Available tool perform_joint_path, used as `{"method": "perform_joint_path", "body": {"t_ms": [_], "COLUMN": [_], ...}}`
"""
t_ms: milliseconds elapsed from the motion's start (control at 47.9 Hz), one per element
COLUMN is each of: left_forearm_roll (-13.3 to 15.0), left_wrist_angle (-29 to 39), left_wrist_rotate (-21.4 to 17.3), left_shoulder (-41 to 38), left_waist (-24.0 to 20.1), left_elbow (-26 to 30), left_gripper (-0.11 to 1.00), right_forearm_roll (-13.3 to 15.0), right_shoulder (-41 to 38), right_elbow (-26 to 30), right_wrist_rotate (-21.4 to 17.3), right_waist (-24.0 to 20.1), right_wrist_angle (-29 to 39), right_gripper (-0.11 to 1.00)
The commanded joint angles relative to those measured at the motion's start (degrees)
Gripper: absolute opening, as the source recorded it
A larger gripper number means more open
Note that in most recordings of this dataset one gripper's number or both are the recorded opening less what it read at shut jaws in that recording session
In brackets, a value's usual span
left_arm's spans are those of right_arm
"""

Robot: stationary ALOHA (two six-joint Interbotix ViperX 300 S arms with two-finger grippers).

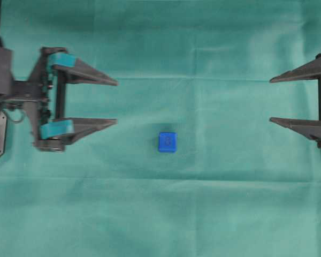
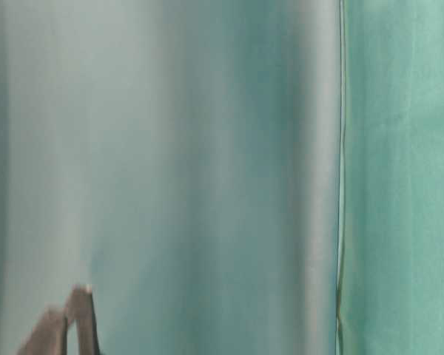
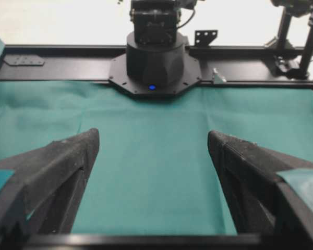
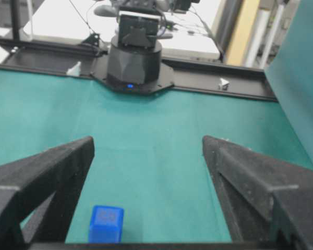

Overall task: Handover the blue block to the right arm after grasping it with the left arm, then place it in the designated position.
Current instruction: 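Move the open left gripper toward the blue cube, then position the left gripper over the blue cube and lower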

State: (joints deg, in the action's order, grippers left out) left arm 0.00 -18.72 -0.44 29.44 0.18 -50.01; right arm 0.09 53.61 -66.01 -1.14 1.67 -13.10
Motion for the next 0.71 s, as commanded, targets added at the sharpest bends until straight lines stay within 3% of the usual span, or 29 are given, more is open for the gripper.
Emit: {"method": "perform_joint_path", "body": {"t_ms": [0,397,689], "left_forearm_roll": [-0.18,-0.35,-0.26], "left_wrist_angle": [-0.35,4.22,5.71], "left_wrist_rotate": [-0.09,-0.97,-2.02], "left_shoulder": [-3.25,-12.92,-13.80], "left_waist": [0.00,0.00,0.00], "left_elbow": [4.04,14.06,15.29], "left_gripper": [1.00,1.00,1.00], "right_forearm_roll": [0.09,0.18,0.18], "right_shoulder": [-0.35,-0.62,-0.62], "right_elbow": [1.41,1.41,1.41], "right_wrist_rotate": [0.18,0.18,0.18], "right_waist": [0.18,0.62,0.53], "right_wrist_angle": [-0.53,-0.53,-0.62], "right_gripper": [0.94,0.94,0.94]}}
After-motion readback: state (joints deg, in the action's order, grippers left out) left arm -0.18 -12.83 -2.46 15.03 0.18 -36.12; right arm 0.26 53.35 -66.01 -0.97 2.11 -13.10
